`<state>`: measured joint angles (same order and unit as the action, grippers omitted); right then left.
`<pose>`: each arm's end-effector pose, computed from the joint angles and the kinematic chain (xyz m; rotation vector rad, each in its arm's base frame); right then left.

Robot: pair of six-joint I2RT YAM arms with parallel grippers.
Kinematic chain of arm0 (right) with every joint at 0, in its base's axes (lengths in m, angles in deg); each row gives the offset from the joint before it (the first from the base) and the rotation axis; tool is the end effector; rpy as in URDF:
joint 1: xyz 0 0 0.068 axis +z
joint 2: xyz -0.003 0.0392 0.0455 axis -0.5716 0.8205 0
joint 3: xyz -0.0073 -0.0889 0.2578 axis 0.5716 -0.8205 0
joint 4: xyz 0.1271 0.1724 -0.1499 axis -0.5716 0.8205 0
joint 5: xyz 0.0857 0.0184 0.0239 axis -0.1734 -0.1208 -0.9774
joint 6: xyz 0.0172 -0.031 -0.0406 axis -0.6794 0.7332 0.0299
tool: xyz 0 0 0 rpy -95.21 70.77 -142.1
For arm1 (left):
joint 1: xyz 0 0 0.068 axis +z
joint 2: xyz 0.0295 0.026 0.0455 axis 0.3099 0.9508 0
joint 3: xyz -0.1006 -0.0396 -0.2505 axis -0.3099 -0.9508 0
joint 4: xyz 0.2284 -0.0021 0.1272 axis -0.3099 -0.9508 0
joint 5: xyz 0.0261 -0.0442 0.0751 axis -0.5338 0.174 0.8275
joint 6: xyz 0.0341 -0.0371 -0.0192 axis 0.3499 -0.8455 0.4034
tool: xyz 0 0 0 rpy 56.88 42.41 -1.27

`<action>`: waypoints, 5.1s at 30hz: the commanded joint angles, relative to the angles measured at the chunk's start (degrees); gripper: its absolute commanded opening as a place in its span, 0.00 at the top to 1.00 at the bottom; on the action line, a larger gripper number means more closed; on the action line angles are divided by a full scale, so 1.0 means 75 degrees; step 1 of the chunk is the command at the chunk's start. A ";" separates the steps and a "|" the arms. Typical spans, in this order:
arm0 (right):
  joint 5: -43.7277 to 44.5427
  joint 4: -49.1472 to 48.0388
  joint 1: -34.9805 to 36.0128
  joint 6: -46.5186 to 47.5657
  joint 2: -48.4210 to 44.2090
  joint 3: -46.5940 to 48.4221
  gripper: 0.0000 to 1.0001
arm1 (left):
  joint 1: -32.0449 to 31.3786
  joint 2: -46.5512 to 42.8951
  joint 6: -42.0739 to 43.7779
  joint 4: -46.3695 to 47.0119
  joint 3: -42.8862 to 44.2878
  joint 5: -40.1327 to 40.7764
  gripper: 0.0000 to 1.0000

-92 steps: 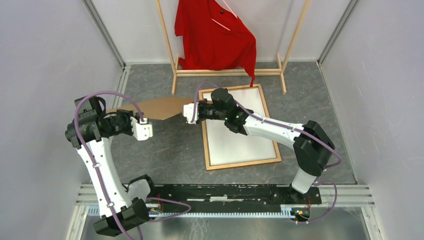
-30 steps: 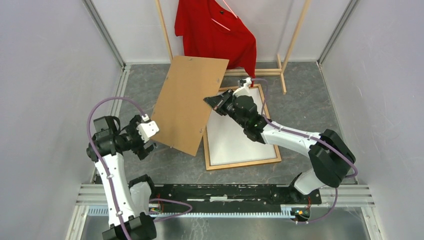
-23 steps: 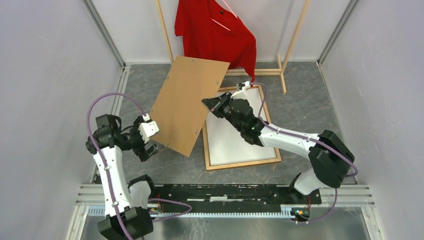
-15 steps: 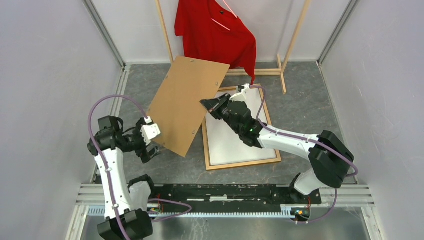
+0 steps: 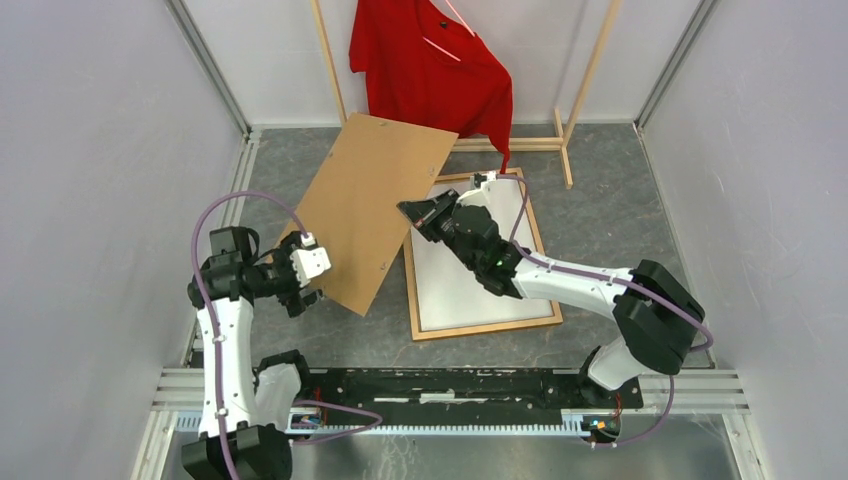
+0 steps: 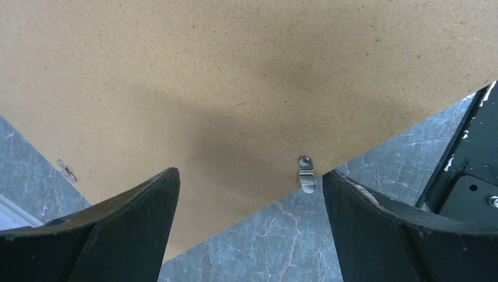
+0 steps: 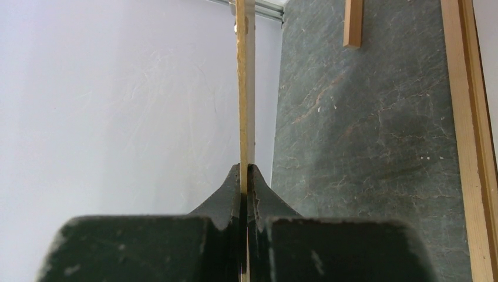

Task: Put the photo into the frame
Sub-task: Turn over the photo frame item at the center of the board, then place the photo frame item in the photo frame.

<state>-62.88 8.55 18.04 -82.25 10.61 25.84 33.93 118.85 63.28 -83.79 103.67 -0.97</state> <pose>0.2226 0.2752 0.2756 0.6319 1.7582 1.3729 0.1286 0.0103 0.2834 1.3899 1.8034 -0.2488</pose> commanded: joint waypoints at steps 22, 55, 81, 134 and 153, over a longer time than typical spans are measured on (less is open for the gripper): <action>-0.1058 -0.0916 -0.0018 0.0799 -0.1404 -0.0814 1.00 | -0.0077 0.0264 0.0006 0.0678 -0.0099 0.0934 0.05; -1.1032 0.2808 -0.6783 0.4628 -0.0738 -0.0934 1.00 | -0.0177 0.1886 0.0603 -0.0636 0.0971 0.0345 0.00; -1.0999 0.6662 -0.7827 0.7105 0.1881 0.2754 1.00 | -0.0206 0.2533 0.0998 -0.0198 0.0806 0.0531 0.01; -1.0584 0.6303 -0.6310 0.7457 0.2773 0.2140 0.78 | -0.2442 0.4164 -0.3420 0.5329 -0.0425 0.2438 0.00; -0.6062 0.8126 -0.5236 0.8529 0.1975 0.2697 0.02 | -0.3113 0.4660 -0.3975 0.5632 -0.0408 0.3359 0.00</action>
<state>-118.88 63.10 -22.04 -23.89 30.06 41.36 10.59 154.33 35.87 -43.12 100.72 22.65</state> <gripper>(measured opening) 0.979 0.996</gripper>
